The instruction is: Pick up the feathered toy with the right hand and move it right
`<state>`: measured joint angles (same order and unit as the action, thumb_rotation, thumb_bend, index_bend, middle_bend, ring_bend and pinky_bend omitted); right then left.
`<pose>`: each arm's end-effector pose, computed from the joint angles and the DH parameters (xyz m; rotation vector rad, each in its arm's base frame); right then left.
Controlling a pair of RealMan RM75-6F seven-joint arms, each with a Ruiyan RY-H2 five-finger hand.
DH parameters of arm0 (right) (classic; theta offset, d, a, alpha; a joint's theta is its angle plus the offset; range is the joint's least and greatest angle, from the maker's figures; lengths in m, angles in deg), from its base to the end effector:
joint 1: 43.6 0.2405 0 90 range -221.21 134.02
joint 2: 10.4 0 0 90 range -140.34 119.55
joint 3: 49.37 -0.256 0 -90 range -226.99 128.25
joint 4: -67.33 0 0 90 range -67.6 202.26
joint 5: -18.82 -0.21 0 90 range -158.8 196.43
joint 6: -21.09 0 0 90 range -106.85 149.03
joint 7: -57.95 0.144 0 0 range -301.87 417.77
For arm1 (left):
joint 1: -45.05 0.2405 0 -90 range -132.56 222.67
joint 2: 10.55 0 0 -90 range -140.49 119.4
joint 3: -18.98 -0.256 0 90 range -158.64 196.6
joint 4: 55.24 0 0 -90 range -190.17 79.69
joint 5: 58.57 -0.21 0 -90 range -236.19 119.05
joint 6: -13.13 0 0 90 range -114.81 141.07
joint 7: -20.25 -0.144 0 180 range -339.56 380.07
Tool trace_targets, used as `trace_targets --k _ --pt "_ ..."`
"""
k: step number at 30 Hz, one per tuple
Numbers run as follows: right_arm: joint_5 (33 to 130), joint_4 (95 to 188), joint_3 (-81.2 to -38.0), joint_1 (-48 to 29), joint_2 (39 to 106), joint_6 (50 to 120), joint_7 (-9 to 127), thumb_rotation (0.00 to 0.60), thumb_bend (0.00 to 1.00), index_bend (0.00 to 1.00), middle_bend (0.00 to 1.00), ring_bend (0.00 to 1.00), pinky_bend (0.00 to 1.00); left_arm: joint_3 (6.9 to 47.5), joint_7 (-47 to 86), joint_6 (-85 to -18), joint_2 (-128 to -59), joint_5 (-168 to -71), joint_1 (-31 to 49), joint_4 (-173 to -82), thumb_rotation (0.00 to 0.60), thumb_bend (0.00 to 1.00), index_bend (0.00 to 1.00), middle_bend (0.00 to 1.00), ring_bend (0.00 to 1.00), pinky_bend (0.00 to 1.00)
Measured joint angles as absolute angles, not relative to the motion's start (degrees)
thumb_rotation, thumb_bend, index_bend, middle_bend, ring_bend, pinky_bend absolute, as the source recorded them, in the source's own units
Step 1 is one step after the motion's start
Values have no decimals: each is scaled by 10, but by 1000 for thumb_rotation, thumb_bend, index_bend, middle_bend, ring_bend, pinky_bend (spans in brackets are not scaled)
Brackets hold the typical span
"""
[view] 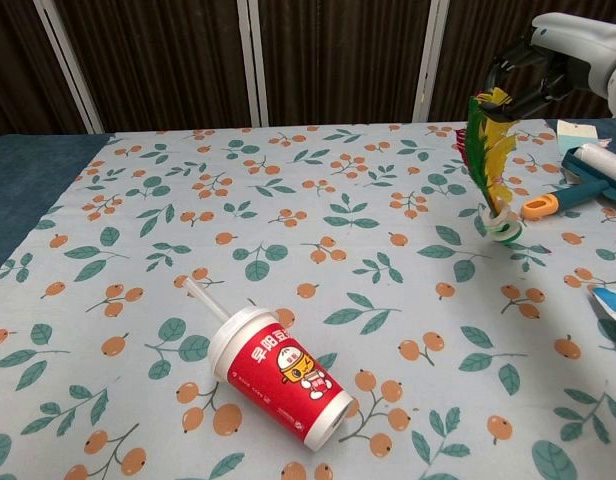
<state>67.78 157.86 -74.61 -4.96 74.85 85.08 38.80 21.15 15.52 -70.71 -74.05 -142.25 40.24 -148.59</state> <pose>-0.1487 -0.3815 0.0631 1.3347 -1.1519 1.1273 -0.3159 0.1779 0.1586 -1.3952 -0.8876 -0.8094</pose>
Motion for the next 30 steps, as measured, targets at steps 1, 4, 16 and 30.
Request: trace_targets --k 1,4,16,30 --pt "678 1576 -745 -49 749 852 388 600 427 641 347 0 0 211 155 -707 -740 -1423 402 -1486 550 151 125 0 0 0" --pt "677 1568 -741 -48 751 856 391 600 425 641 347 0 0 212 155 -707 -740 -1423 402 -1486 551 150 125 0 0 0" --pt "671 1560 -736 -50 744 862 403 600 425 642 347 0 0 212 153 -708 -741 -1422 403 -1486 555 151 125 0 0 0" --pt "666 1549 -720 -55 742 862 410 600 425 638 347 0 0 212 153 -708 -741 -1422 403 -1486 552 151 125 0 0 0"
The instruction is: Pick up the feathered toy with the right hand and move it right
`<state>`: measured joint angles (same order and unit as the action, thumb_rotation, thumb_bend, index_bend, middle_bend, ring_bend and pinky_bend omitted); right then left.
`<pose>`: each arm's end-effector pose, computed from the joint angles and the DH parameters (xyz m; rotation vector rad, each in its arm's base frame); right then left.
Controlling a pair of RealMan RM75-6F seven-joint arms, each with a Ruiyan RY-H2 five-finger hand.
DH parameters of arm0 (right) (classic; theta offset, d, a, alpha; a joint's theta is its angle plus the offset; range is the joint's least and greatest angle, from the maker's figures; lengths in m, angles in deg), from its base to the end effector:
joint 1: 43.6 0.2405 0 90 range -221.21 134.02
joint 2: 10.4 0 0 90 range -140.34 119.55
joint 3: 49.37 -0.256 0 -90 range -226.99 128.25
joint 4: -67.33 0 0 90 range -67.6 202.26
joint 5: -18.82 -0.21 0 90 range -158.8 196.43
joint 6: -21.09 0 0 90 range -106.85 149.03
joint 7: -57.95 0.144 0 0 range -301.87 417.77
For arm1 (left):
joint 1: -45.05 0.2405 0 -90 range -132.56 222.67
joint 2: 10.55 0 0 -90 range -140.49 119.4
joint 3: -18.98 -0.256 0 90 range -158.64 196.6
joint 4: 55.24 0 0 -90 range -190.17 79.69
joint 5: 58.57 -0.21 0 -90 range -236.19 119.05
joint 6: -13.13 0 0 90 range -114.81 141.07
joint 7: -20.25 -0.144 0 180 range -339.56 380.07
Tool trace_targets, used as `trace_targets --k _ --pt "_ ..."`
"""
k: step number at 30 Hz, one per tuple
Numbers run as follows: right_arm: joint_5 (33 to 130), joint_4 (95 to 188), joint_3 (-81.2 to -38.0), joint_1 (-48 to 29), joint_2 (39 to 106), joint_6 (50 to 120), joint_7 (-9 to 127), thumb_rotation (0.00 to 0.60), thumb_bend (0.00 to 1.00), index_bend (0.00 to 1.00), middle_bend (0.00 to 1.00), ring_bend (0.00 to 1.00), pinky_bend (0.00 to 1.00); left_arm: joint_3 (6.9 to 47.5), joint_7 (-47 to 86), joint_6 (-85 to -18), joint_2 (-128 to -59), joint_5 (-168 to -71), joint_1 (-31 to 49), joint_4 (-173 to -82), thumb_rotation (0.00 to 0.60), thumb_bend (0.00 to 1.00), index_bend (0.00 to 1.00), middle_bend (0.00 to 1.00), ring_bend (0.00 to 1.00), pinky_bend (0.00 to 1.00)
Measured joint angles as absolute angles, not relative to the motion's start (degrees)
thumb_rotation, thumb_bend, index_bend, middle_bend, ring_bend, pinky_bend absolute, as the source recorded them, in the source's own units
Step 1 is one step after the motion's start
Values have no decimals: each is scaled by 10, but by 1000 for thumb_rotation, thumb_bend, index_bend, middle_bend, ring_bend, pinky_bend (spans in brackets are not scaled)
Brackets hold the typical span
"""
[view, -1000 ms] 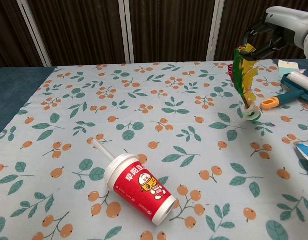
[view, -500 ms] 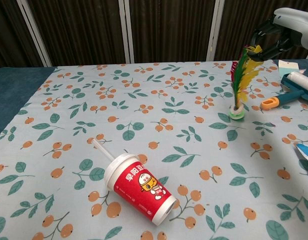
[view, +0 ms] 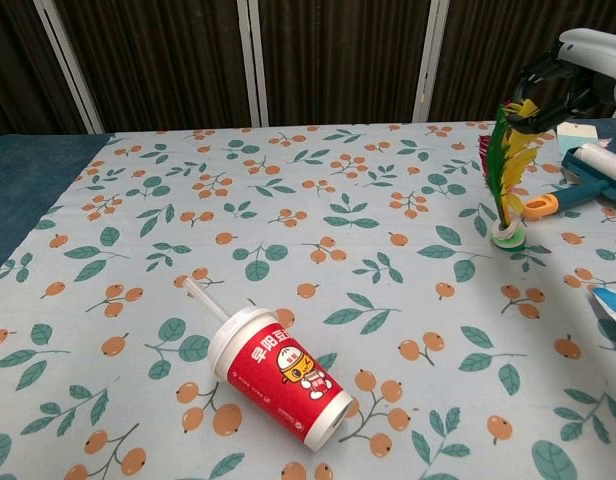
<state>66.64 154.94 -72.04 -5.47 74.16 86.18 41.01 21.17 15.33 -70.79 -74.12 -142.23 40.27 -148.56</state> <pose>-0.1749 -0.3815 0.0662 1.2914 -1.1512 1.0732 -0.3160 0.1778 0.1585 -1.3945 -0.8848 -0.8079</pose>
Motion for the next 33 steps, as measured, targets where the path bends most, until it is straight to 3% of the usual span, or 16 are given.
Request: trace_targets --k 8,16,26,33 --pt "670 1544 -712 -59 737 868 408 600 414 543 254 0 0 212 153 -708 -741 -1422 403 -1485 554 150 125 0 0 0" --pt "681 1561 -704 -71 720 883 404 600 351 294 98 0 0 212 153 -709 -742 -1422 403 -1485 553 151 125 0 0 0" --pt "710 1608 -680 -105 673 900 408 600 309 198 22 0 0 212 153 -710 -742 -1422 404 -1485 552 151 125 0 0 0" --pt "800 1612 -639 -142 641 937 426 600 185 102 0 0 0 212 153 -711 -742 -1423 404 -1485 555 150 125 0 0 0"
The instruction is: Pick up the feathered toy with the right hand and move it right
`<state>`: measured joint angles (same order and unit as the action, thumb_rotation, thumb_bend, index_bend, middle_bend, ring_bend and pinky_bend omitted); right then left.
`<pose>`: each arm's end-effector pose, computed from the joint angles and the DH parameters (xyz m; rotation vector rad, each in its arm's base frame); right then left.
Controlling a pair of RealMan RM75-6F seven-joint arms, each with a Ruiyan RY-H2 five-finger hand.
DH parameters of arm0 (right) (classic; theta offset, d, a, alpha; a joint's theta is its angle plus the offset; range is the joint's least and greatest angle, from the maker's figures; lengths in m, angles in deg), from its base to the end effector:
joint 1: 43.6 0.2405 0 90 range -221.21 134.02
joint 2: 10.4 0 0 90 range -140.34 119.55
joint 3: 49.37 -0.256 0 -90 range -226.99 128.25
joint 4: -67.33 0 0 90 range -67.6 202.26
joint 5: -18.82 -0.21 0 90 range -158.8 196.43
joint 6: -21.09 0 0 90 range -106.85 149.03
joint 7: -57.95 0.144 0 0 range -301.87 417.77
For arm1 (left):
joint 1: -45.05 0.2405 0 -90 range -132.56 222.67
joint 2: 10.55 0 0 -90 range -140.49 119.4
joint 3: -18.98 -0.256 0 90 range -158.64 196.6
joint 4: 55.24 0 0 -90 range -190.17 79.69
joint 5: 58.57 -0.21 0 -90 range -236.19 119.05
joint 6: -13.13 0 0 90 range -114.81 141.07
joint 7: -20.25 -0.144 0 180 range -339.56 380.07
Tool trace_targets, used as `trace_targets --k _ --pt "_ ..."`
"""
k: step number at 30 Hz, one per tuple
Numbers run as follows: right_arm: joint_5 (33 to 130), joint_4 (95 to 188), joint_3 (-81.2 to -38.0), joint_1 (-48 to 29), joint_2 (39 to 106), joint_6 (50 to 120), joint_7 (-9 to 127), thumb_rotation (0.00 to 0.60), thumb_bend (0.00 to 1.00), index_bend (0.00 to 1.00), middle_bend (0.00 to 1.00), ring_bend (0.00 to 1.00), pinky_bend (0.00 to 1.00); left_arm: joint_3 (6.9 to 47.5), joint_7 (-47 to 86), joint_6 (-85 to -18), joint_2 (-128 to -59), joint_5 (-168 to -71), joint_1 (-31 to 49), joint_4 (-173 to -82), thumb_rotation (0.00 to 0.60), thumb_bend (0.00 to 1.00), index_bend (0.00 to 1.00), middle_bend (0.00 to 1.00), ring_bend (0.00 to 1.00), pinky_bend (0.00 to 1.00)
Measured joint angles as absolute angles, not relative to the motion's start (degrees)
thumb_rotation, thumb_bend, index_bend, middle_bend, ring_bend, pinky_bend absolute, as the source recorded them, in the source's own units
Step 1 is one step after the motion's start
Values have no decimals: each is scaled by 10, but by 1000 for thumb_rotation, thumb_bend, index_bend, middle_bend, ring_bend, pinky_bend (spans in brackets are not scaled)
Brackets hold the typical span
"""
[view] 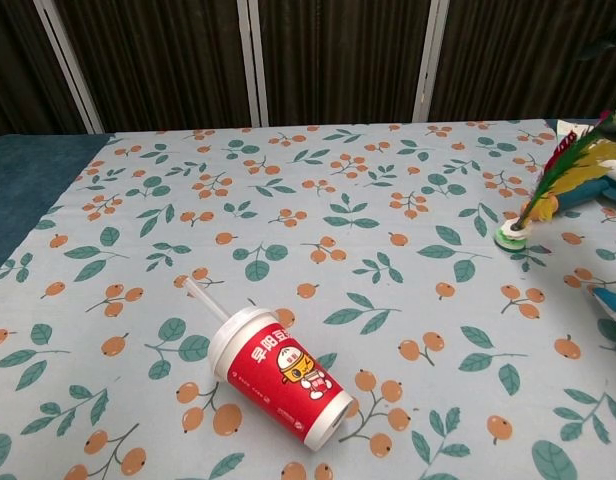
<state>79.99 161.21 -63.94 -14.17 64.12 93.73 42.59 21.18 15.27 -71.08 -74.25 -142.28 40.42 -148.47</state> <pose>-0.2178 -0.3308 0.1115 1.3625 -0.9290 1.0021 -0.3162 0.1770 0.1586 -1.3910 -0.8820 -0.8091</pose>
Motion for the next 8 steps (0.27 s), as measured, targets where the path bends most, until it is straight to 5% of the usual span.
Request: trace_targets --k 8 --pt "984 1523 -557 -205 622 1036 467 600 167 42 0 0 0 212 154 -712 -743 -1423 405 -1484 551 150 125 0 0 0"
